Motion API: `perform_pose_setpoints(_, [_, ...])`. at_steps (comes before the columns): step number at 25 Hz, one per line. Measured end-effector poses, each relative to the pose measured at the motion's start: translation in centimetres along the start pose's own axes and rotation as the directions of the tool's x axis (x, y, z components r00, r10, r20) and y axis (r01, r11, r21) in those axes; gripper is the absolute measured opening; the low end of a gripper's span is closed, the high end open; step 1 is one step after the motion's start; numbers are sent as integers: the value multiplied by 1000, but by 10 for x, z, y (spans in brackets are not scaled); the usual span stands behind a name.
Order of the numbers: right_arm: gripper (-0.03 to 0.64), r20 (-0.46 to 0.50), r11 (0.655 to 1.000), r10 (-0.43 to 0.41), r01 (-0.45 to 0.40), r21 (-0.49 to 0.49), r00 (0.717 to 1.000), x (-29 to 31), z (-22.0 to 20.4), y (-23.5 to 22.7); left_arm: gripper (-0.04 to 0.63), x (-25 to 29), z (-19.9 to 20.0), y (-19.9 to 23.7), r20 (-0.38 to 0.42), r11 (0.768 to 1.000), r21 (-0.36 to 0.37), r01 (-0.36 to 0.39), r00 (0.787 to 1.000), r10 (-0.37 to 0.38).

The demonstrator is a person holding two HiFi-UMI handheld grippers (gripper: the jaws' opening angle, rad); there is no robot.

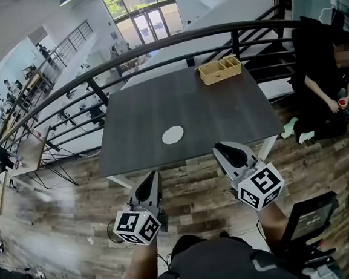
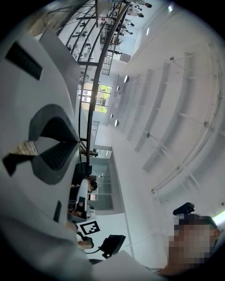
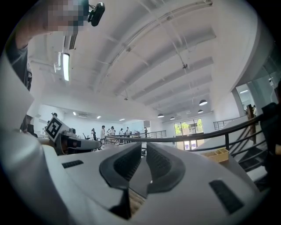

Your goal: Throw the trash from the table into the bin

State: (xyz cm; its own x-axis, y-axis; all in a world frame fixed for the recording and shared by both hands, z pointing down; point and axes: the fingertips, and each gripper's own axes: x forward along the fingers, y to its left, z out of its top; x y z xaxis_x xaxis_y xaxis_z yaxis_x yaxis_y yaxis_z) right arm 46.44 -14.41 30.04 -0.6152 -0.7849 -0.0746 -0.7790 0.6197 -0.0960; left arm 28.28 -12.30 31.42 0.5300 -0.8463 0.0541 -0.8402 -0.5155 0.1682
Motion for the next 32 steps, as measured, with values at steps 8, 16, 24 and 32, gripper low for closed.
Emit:
perform_pose_setpoints(8, [104, -46, 999, 36, -36, 9, 998, 52, -6, -6, 9, 33, 4, 44, -11, 999, -28, 19, 1000, -20])
perform_pose_setpoints(16, [215, -68, 997, 68, -70, -34, 995, 141, 2, -7, 9, 75, 30, 128, 47, 997, -26, 79, 996, -77])
perform_pose_setpoints(24, [295, -83, 998, 42, -47, -48, 996, 212, -10, -14, 11, 114, 28, 194, 43, 988, -58, 145, 989, -142])
perform_pose_setpoints(32, [373, -192, 991, 122, -131, -35, 974, 256, -46, -22, 11, 148, 7, 220, -24, 980, -66, 186, 982, -188])
